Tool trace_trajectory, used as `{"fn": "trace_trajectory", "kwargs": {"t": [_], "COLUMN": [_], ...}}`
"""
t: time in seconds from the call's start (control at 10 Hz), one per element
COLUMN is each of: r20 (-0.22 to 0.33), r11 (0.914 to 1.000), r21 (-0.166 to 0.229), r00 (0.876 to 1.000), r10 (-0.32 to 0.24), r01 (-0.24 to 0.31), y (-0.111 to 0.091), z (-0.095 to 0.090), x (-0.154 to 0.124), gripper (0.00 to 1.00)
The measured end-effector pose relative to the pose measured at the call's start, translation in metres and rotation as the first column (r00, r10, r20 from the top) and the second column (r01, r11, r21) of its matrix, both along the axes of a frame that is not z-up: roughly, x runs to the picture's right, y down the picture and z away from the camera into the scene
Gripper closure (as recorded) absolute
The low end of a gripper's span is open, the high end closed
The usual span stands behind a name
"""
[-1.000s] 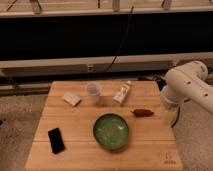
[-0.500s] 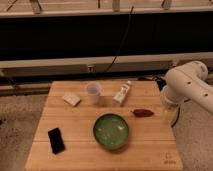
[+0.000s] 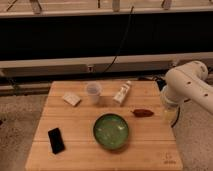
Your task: Push the ceramic bowl across the table
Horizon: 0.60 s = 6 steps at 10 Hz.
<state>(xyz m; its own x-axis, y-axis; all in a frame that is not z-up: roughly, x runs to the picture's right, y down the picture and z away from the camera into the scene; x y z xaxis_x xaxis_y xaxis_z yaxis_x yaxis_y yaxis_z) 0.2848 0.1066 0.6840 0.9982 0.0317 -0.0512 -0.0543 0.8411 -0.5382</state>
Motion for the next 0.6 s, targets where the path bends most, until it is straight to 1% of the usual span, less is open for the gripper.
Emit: {"fn": "trace_trajectory", "kwargs": {"t": [0.4, 0.5, 0.6], "r20": [0.000, 0.003, 0.010], "r11": [1.0000, 0.9999, 0.9998], "r21": [0.000, 0.000, -0.002], "r00": [1.000, 1.000, 1.000], "r10": [0.000, -0.010, -0.022], "r01": [0.000, 0.010, 0.022], "y": [0.000, 0.004, 0.011], "z": [0.000, 0.002, 0.007], "x": [0.000, -0.003, -0.009], "gripper": [0.20, 0.20, 0.20]}}
